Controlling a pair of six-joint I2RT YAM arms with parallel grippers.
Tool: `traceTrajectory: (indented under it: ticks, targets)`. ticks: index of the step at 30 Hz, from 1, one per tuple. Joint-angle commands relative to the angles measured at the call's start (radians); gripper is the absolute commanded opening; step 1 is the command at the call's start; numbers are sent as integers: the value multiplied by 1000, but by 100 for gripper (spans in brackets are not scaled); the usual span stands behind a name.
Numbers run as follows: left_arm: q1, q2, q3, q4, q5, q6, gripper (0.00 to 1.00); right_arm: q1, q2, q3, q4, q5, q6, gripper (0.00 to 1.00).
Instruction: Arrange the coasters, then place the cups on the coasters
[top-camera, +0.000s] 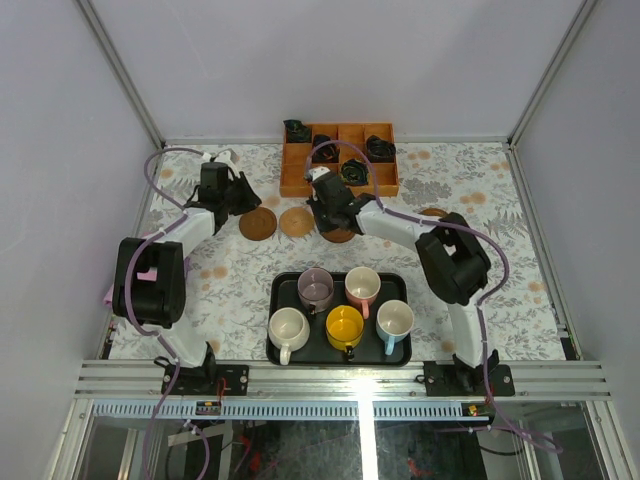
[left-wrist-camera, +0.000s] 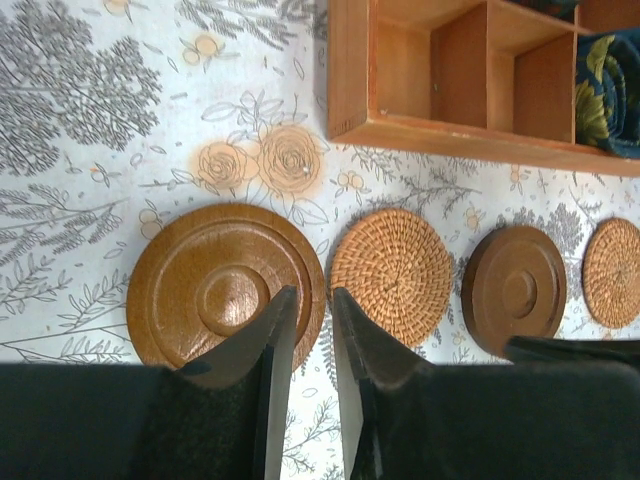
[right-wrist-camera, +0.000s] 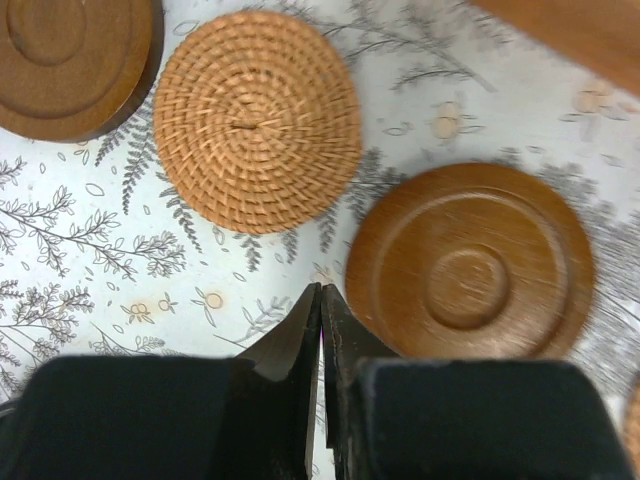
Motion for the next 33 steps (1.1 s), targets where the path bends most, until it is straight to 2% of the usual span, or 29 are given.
traceTrajectory:
  ticks: [1,6,17,21,26,33]
  targets:
    - [-2,-17,15,93,-59,10,22,-27,-148,-98,102,179,-37,6]
    - [-2,-2,47,114,-71,72,25,-92,-191,-171,135,172,-28,6]
    - [-3,-101,-28,171,-67,203,30,-123,-128,-137,132,180,-39,6]
    - [-2,-85,-16,168,-64,203,31,-123,-70,-94,92,131,-18,5]
    - [-2,-48,6,137,-74,196,31,-122,-51,-130,99,27,41,5]
    - [-3,-43,8,139,-69,188,31,-123,-23,-140,112,-23,62,5]
